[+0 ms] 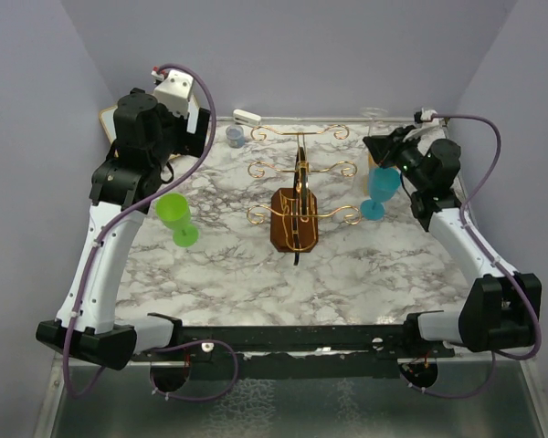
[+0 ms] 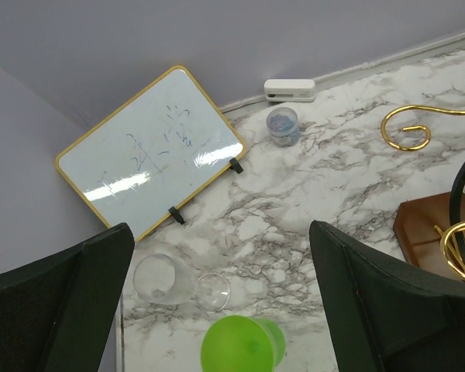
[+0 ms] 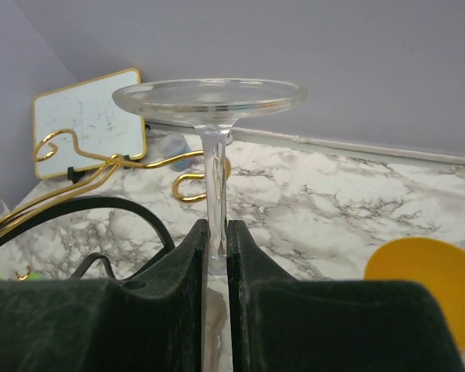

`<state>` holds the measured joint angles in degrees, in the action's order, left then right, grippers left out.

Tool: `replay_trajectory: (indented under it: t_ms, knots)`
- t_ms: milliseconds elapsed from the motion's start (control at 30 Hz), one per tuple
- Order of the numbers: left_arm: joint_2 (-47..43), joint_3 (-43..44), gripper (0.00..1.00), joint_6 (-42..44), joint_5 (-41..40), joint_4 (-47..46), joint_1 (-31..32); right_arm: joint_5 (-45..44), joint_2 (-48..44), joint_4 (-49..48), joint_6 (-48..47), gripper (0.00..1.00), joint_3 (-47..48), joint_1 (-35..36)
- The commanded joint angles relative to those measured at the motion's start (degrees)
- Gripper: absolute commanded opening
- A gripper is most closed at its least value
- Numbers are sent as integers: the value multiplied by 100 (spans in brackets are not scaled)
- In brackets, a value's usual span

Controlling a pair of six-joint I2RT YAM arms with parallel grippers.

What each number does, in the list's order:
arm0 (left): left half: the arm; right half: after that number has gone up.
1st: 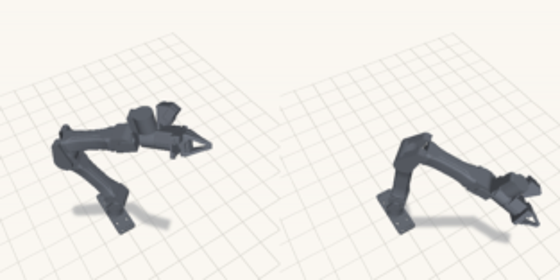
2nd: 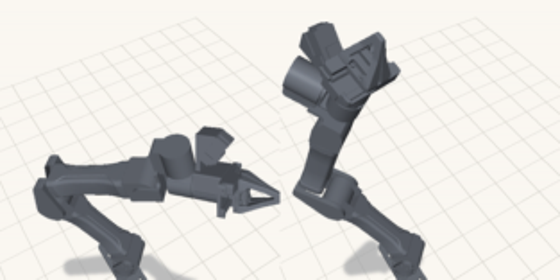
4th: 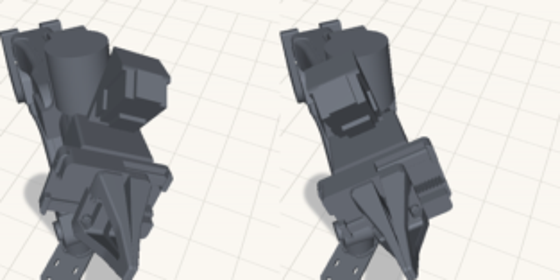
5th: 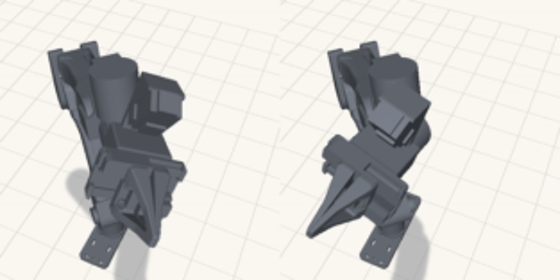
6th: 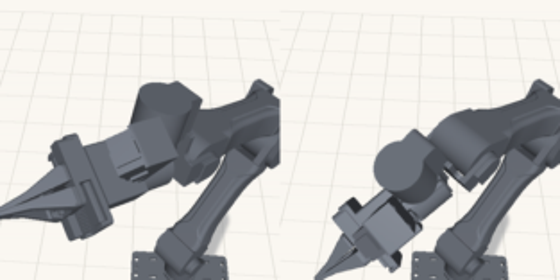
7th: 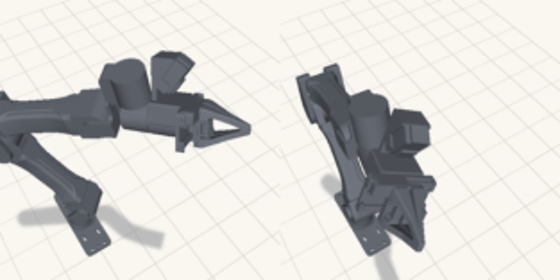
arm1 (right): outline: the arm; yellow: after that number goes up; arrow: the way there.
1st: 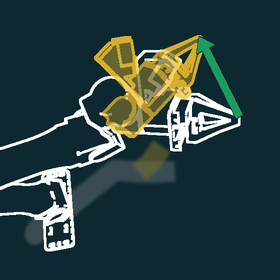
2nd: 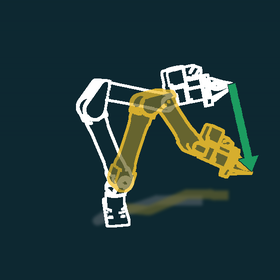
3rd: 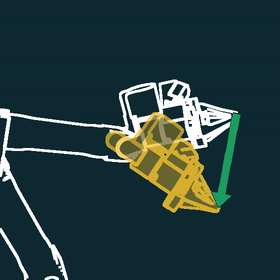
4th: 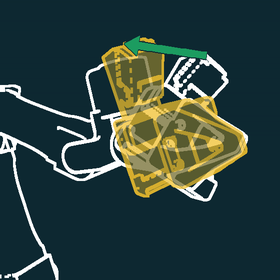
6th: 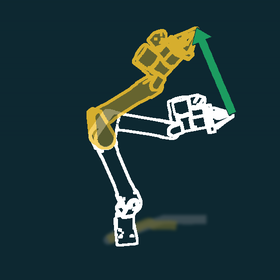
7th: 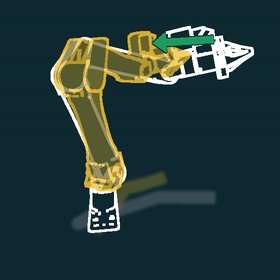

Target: Place the wine glass upside down on the wine glass rack

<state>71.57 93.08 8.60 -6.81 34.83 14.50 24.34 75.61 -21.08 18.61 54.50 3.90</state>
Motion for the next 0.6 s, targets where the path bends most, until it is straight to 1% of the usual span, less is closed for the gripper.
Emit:
replay_trajectory:
  t_ms: [0, 100, 233, 300, 467, 567]
  knots:
    - [-108, -125, 100, -116, 150, -203, -218, -374, -405, -863, 125, 1, -461, 245]
    - [-150, -237, 99, -137, 214, -243, -265, -544, -501, -1523, 272, 1, -940, 409]
    - [-208, -330, 100, -113, 241, -261, -288, -1020, -427, -1853, 308, 1, -1267, 571]
    - [-241, -365, 100, -90, 235, -265, -299, -1225, -340, -2185, 388, 1, -1498, 574]
    - [-299, -447, 100, -62, 315, -254, -317, -1034, 139, -3253, 501, 1, -1791, 577]
    - [-315, -458, 99, -6, 333, -233, -316, -841, 398, -3664, 328, 1, -1792, 577]
